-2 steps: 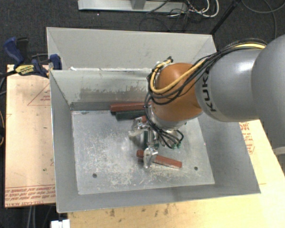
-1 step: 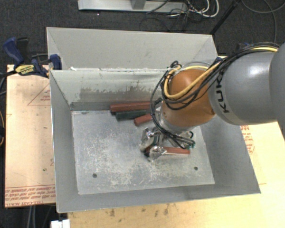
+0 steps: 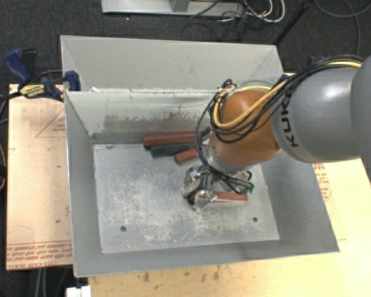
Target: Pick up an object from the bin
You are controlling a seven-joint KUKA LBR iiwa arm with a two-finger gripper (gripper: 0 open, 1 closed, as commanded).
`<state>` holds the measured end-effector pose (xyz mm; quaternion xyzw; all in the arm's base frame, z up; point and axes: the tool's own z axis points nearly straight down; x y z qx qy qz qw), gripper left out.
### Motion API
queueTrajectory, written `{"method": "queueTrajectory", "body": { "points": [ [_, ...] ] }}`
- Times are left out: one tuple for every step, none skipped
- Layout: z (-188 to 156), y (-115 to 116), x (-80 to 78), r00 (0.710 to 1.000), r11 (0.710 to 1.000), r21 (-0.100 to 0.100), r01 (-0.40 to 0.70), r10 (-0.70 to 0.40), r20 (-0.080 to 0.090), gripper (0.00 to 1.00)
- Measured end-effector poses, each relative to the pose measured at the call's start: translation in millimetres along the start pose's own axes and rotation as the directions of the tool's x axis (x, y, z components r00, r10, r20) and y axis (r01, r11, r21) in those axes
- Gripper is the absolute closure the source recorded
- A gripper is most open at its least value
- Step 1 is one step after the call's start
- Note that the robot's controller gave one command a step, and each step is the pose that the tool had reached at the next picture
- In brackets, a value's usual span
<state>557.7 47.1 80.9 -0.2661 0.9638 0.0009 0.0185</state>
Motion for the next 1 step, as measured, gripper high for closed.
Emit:
{"method": "queueTrajectory", "body": {
  "points": [
    [-181.4, -2.7, 30.1, 0.999, 1.000, -0.010, 0.001, -0.002, -0.036, 1.00]
  ]
}}
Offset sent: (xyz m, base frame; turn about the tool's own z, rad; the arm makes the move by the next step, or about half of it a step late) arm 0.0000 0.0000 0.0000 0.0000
